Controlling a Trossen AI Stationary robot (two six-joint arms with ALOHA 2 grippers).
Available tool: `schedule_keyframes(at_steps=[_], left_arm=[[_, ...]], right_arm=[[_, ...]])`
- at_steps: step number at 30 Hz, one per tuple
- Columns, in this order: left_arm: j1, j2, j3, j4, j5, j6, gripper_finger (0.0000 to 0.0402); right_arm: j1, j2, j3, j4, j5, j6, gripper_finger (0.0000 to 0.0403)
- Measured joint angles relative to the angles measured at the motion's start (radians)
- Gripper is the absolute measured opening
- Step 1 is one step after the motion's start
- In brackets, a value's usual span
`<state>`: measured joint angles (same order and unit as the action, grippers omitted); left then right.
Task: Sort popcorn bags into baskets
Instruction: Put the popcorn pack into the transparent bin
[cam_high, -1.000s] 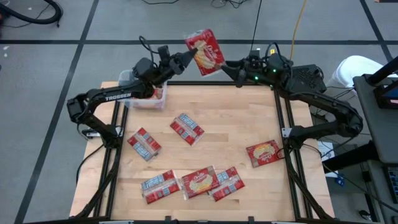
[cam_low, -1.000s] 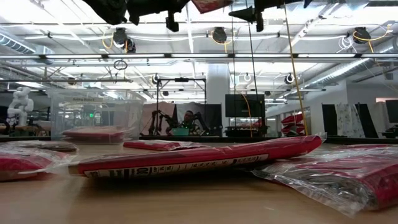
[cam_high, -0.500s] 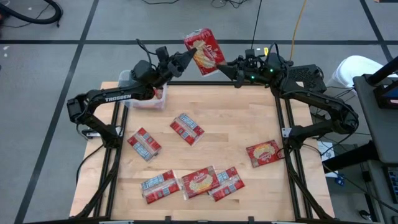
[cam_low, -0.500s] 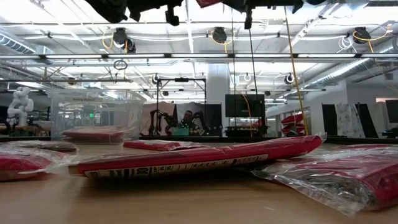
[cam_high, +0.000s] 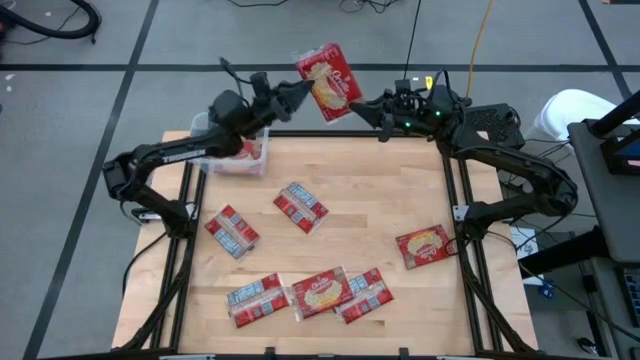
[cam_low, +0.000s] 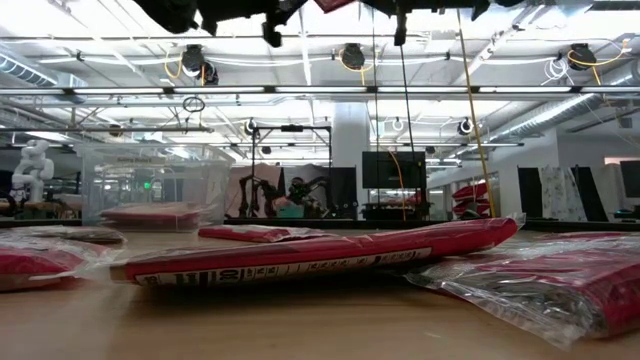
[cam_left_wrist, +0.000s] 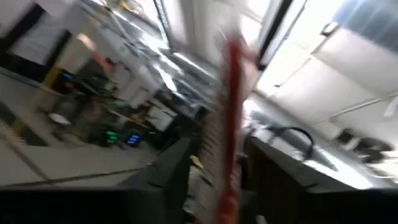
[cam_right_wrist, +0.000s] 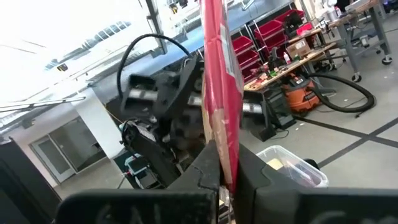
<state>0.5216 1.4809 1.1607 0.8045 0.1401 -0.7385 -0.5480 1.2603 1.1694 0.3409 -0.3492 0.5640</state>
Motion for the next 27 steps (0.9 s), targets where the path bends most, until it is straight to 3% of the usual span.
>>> schedule_keyframes(at_steps=[5,9,15,19,27], left_arm=[[0.063,-0.117,0.001,-0.273,0.026,0.083,0.0232],[0.113,-0.209,0.001,-0.455,0.071,0.129,0.0251],[0.151,-0.298,0.001,-0.595,0.166,0.140,0.0234],[0.139,-0.321,0.001,-0.604,0.189,0.163,0.0214],[0.045,-0.322,0.001,-0.627,0.225,0.314,0.0207]], right_arm=[[-0.008,-0.031,0.000,-0.079,-0.014,-0.001,0.0002],[-0.009,-0.039,0.000,-0.176,-0.050,-0.003,0.0002],[0.020,-0.032,0.000,-0.322,-0.100,-0.031,0.0001],[0.050,-0.028,0.000,-0.404,-0.100,-0.080,0.0001],[0.101,-0.001,-0.001,-0.429,-0.093,-0.105,0.0000]])
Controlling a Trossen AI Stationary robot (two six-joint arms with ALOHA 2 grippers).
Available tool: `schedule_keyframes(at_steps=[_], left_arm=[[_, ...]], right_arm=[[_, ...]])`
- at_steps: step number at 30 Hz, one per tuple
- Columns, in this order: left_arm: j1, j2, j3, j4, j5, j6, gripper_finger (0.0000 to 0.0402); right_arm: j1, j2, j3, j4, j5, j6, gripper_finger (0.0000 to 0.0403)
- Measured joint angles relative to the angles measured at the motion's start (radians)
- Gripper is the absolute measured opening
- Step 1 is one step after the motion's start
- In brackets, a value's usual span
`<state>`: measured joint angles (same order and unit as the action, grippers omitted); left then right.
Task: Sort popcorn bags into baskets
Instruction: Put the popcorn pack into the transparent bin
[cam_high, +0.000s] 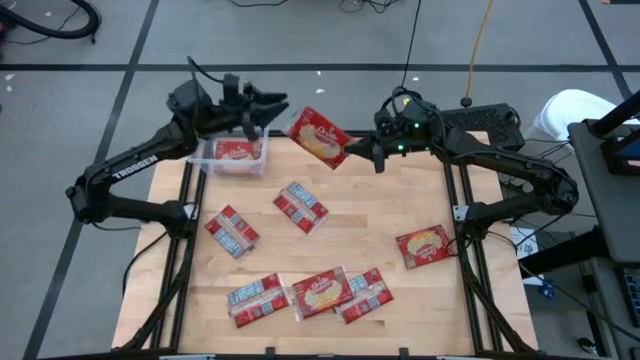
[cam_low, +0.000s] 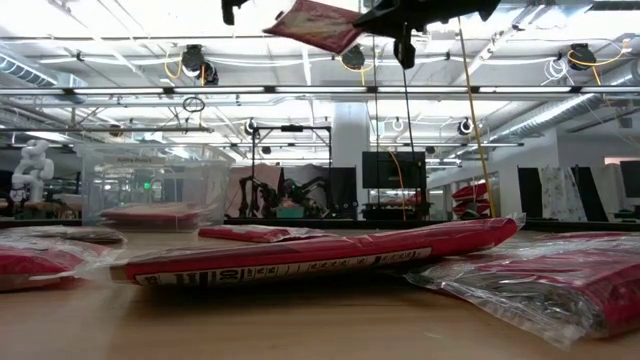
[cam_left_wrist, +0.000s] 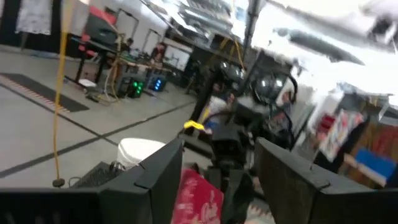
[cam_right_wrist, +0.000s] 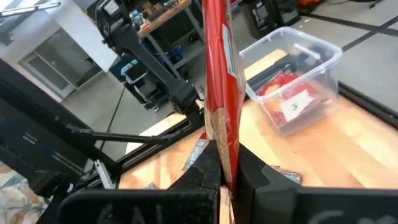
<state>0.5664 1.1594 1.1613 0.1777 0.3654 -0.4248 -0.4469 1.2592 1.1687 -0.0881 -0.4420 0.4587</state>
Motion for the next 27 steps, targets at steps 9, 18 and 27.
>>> schedule_keyframes(at_steps=[9,18,27], left_arm=[[-0.097,0.001,0.000,-0.238,-0.060,0.151,0.0264],[-0.100,0.041,0.000,-0.398,0.030,0.227,0.0232],[-0.097,0.080,-0.001,-0.498,0.144,0.243,0.0196]], right_arm=[[0.062,0.069,0.000,-0.001,-0.004,-0.004,0.0000],[0.110,0.115,0.000,0.000,-0.008,-0.042,0.0000],[0.116,0.114,0.000,-0.053,-0.008,-0.060,0.0000]])
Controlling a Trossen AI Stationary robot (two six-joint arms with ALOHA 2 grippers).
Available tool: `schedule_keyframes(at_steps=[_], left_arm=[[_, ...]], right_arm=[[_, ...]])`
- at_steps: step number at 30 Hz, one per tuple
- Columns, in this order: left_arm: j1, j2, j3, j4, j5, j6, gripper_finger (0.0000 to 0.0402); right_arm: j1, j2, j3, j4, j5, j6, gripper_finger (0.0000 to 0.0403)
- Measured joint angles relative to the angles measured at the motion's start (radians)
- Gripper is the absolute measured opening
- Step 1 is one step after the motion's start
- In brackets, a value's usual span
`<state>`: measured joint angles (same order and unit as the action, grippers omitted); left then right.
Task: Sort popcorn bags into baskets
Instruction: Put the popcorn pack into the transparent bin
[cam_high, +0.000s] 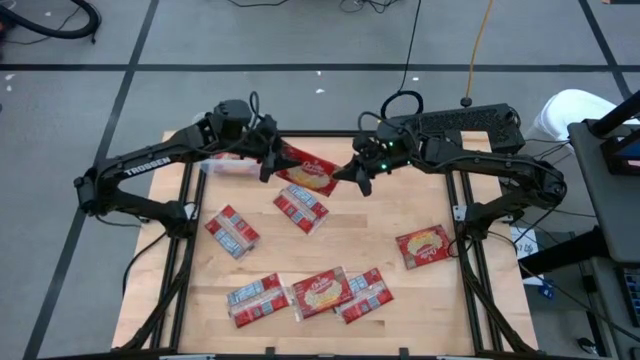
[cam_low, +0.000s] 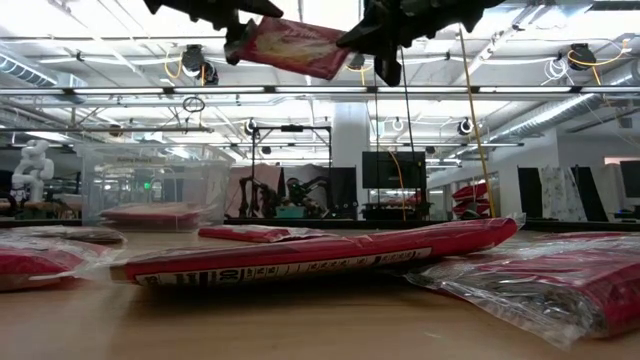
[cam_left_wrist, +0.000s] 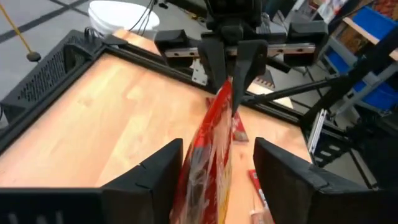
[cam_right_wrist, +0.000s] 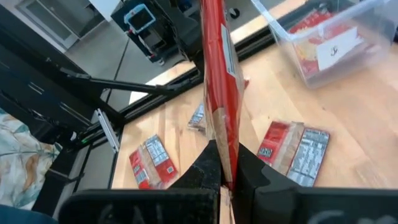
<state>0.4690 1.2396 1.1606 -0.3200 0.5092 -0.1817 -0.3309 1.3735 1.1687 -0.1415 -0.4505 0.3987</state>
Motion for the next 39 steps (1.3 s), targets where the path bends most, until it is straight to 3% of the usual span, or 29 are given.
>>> schedule_keyframes(at_steps=[16,25,39], left_arm=[[0.001,0.020,0.000,-0.115,0.044,0.131,0.0113],[0.016,0.020,0.000,-0.114,0.040,0.172,0.0011],[0.137,-0.034,0.000,-0.137,0.032,0.110,0.0005]], right_arm=[[0.000,0.000,0.000,-0.090,-0.027,-0.051,0.0000],[-0.001,0.000,0.000,-0.086,-0.022,-0.069,0.0011],[-0.054,-0.024,0.001,-0.082,0.177,0.004,0.0100]])
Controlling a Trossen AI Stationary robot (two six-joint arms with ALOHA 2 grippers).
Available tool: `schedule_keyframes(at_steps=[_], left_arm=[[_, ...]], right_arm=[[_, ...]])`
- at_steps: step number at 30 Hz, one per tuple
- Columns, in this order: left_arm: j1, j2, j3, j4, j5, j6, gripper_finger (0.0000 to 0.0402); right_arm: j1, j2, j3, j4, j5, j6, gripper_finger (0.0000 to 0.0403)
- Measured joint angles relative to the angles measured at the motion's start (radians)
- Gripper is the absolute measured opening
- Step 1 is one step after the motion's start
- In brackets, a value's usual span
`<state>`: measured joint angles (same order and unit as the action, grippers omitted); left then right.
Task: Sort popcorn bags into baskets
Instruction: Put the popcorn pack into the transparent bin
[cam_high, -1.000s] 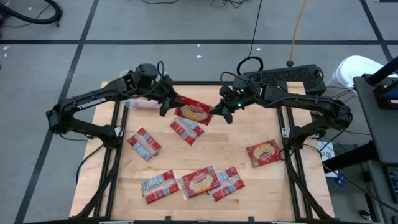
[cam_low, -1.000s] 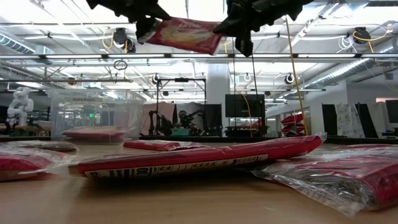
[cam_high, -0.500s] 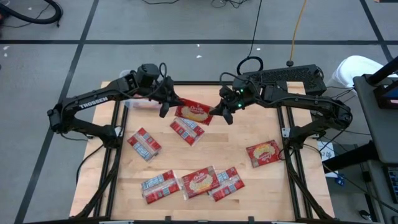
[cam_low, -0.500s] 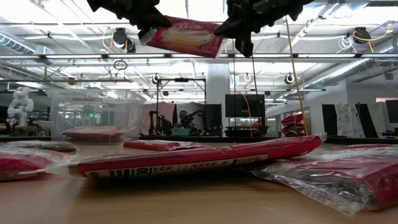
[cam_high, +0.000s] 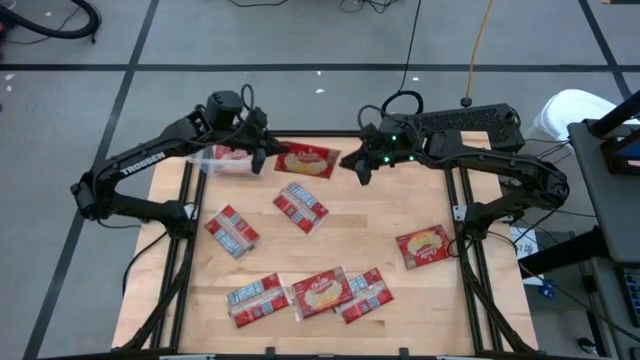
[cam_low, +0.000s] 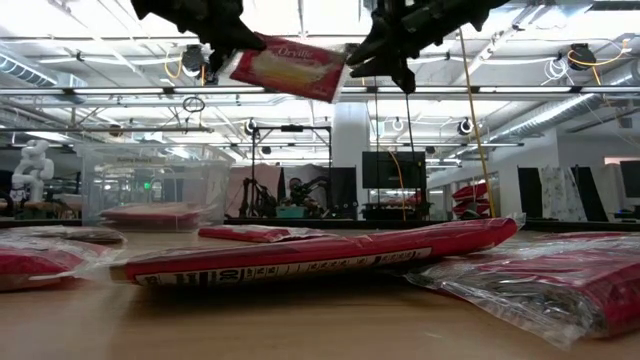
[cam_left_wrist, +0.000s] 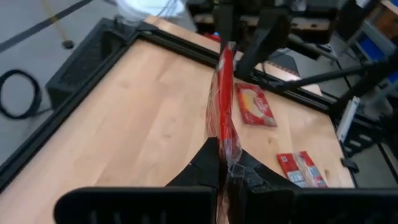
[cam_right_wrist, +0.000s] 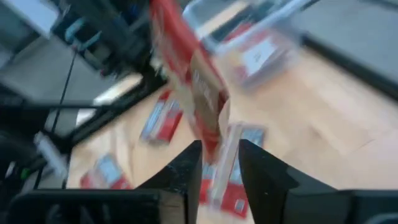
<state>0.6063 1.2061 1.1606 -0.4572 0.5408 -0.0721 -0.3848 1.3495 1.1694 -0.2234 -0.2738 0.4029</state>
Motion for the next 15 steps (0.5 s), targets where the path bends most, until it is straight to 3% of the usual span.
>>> schedule_keyframes(at_steps=[6,15], left_arm=[[0.121,-0.052,0.000,-0.108,-0.023,-0.080,0.0004],[0.308,-0.112,0.021,-0.240,-0.059,-0.152,0.0004]], right_arm=[[-0.046,-0.004,0.000,-0.007,0.038,0.027,0.0127],[-0.054,-0.006,0.000,-0.007,0.037,0.004,0.0130]])
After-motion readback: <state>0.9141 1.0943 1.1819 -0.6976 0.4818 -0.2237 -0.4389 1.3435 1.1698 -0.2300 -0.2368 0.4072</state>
